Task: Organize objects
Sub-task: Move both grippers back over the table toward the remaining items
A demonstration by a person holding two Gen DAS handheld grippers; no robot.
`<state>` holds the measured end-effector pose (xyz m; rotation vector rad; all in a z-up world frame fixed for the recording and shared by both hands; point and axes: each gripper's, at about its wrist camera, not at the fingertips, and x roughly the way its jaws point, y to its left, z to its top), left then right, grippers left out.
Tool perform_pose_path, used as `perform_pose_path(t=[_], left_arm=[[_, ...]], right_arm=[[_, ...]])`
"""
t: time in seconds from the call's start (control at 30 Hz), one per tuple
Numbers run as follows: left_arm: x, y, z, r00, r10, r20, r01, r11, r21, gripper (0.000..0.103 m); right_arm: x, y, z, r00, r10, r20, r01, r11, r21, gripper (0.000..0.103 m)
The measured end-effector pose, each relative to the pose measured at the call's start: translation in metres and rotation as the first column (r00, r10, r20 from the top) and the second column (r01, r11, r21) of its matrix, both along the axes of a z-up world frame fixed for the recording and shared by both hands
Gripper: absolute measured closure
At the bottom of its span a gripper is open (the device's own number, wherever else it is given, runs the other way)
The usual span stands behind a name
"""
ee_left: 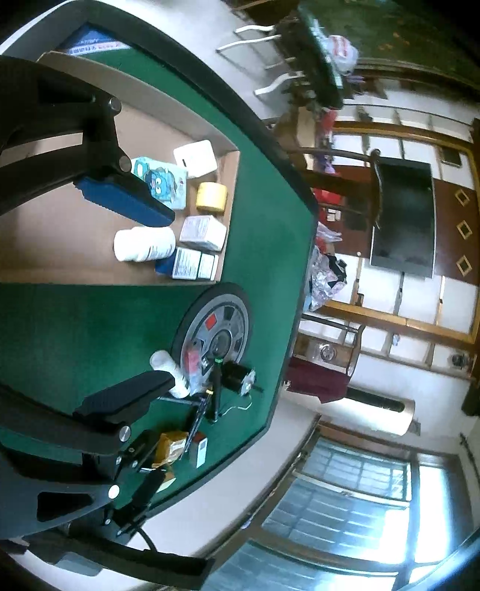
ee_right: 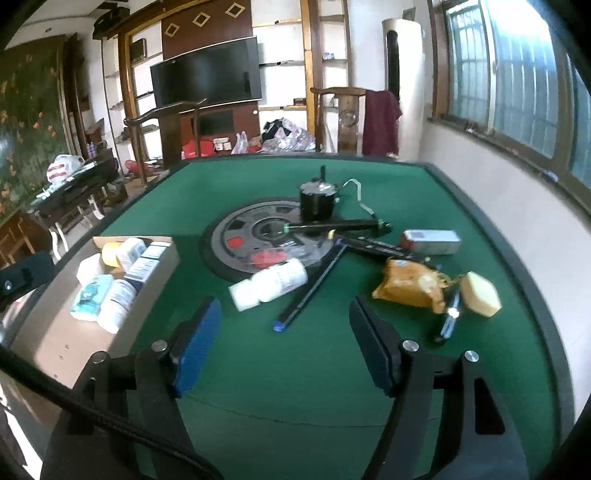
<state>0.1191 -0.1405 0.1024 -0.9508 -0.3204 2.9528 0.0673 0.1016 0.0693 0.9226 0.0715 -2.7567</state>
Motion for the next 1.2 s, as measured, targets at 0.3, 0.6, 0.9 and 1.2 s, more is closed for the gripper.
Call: perform_pose_path(t=[0.3,0.6,0.9,1.2], left_arm=[[-0.002,0.024,0.002,1.000,0.002,0.014,-0.002,1.000,-0.024,0.028],[-0.011,0.040,-0.007,0.998,-0.019,0.057,0.021,0.999,-0.048,0.028],[-0.030,0.065,-0.030,0.985,-0.040,0.169,0.051,0.997,-0.060,0.028],[-0.047,0.145,-0.070,0.934,-0.214,0.287,0.250,0.964,-0.096,0.028]], right_arm=[[-0.007,0.019,-0.001,1.000,-0.029,-0.002,0.029,1.000,0.010,0.032],[-0.015,0.028,-0.003,0.999,-0.040,0.000,0.040,0.999,0.037,0.032],[-0.033,0.048,-0.002,0.998,-0.054,0.015,0.054,0.998,0.018,0.032],[-0.058,0.112,0.017,0.981,-0.193,-0.005,0.193,0.981,-0.028,0.032]])
